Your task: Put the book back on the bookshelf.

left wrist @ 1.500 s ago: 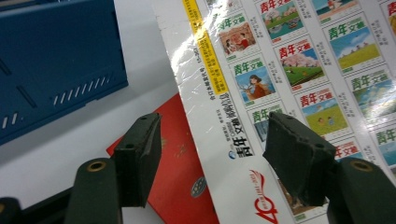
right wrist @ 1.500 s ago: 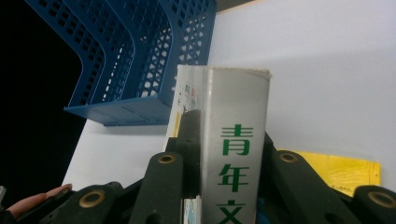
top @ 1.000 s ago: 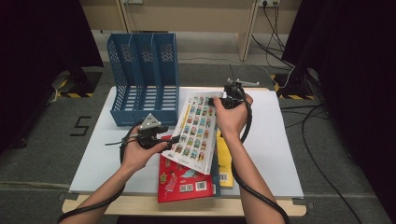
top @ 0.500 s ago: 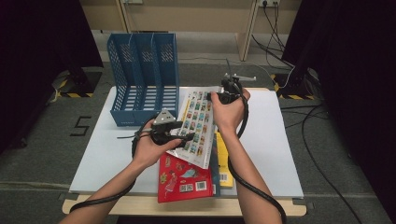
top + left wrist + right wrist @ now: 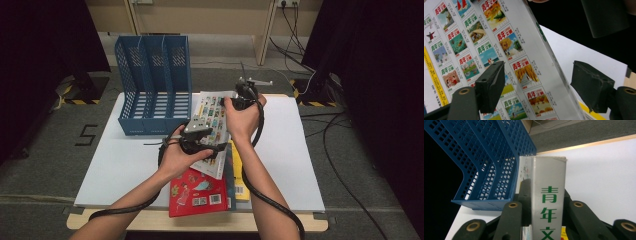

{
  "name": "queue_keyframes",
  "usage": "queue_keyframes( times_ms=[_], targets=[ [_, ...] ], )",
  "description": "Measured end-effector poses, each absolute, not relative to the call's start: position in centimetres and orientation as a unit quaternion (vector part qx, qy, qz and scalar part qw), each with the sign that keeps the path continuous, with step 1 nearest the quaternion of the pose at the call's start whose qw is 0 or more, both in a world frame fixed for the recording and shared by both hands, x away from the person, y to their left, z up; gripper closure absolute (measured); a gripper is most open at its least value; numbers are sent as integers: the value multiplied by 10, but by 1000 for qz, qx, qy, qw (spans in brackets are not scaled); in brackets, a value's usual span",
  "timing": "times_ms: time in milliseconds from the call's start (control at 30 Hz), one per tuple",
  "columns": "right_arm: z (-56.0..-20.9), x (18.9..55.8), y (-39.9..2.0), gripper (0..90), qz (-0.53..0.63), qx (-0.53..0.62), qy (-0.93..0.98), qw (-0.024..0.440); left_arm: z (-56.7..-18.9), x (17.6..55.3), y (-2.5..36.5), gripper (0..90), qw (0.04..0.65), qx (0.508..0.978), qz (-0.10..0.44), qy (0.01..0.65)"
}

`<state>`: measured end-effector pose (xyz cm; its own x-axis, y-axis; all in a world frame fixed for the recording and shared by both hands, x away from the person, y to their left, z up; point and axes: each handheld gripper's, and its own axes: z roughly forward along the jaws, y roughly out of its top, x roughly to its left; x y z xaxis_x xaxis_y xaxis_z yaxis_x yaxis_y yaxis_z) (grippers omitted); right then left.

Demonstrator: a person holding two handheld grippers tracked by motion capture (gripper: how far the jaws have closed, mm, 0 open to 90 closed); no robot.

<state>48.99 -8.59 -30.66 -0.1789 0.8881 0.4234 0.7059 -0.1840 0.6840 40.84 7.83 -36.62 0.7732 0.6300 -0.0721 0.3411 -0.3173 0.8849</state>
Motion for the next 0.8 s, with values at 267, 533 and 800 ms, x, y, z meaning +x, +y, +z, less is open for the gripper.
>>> queue_keyframes(
  times_ms=[267, 533, 800],
  targets=[
    [-304, 489, -84, 741, 440, 630, 631, 107, -371, 414, 70, 275, 489, 804, 157, 301],
    [-297, 481, -87, 740, 447, 627, 628, 113, -371, 414, 66, 290, 488, 805, 160, 299],
    [-284, 472, -93, 740, 451, 624, 625, 130, -372, 417, 66, 304, 481, 805, 173, 302]
  ],
)
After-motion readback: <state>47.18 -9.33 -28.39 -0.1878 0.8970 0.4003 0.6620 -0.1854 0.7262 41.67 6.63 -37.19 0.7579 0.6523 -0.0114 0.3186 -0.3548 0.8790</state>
